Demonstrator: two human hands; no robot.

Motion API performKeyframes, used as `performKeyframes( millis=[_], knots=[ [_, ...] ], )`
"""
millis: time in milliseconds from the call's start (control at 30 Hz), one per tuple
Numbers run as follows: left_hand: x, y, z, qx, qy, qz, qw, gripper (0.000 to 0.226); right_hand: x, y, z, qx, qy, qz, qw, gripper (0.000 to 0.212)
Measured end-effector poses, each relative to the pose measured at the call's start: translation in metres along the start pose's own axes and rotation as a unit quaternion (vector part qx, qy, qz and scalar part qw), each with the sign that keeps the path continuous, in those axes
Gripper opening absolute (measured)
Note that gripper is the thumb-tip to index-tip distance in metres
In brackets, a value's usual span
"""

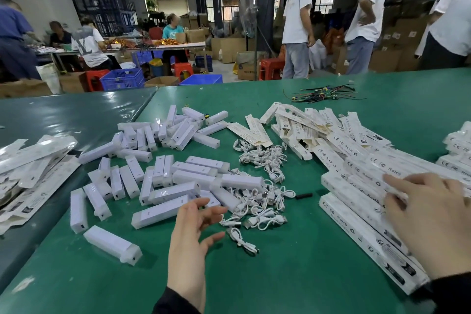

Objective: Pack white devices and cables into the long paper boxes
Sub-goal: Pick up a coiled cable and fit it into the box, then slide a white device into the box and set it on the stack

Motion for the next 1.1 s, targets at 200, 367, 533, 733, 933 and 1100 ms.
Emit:
performKeyframes(
  millis=[200, 367, 533, 733, 933, 1100],
  knots=[
    [0.002, -0.002, 0.003, 0.008, 0.000, 0.022, 1.000, 0.034, -0.003, 0.003, -0.006, 0.014, -0.030, 0.033, 0.999, 0.026],
    [0.004, -0.003, 0.003, 0.012, 0.015, 0.041, 0.999, 0.031, -0.001, 0.006, -0.017, 0.037, -0.090, 0.099, 0.990, 0.027],
    [0.006, -0.006, 0.002, 0.008, 0.035, 0.091, 0.995, 0.027, 0.006, 0.014, -0.058, 0.135, -0.264, 0.032, 0.955, 0.038],
    [0.008, -0.010, 0.001, -0.029, 0.039, 0.156, 0.986, 0.027, -0.033, 0.007, -0.111, 0.195, -0.178, -0.207, 0.942, 0.076],
    [0.005, -0.007, 0.003, -0.073, 0.019, 0.154, 0.985, 0.024, -0.068, -0.068, -0.141, 0.117, -0.018, -0.199, 0.973, 0.083],
    [0.004, -0.005, 0.004, -0.077, 0.020, 0.150, 0.986, 0.023, -0.097, -0.092, -0.132, 0.077, 0.037, -0.288, 0.954, 0.074]
  ],
)
Point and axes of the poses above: each hand's wrist, its own y-axis away from the middle knuckle, its own x-axis out of the back of the hand, z = x × y, the point moved 1 cm from there along -y, towards the middle knuckle, and after that the axes turned 11 degrees about z, right-handed, at the moved point
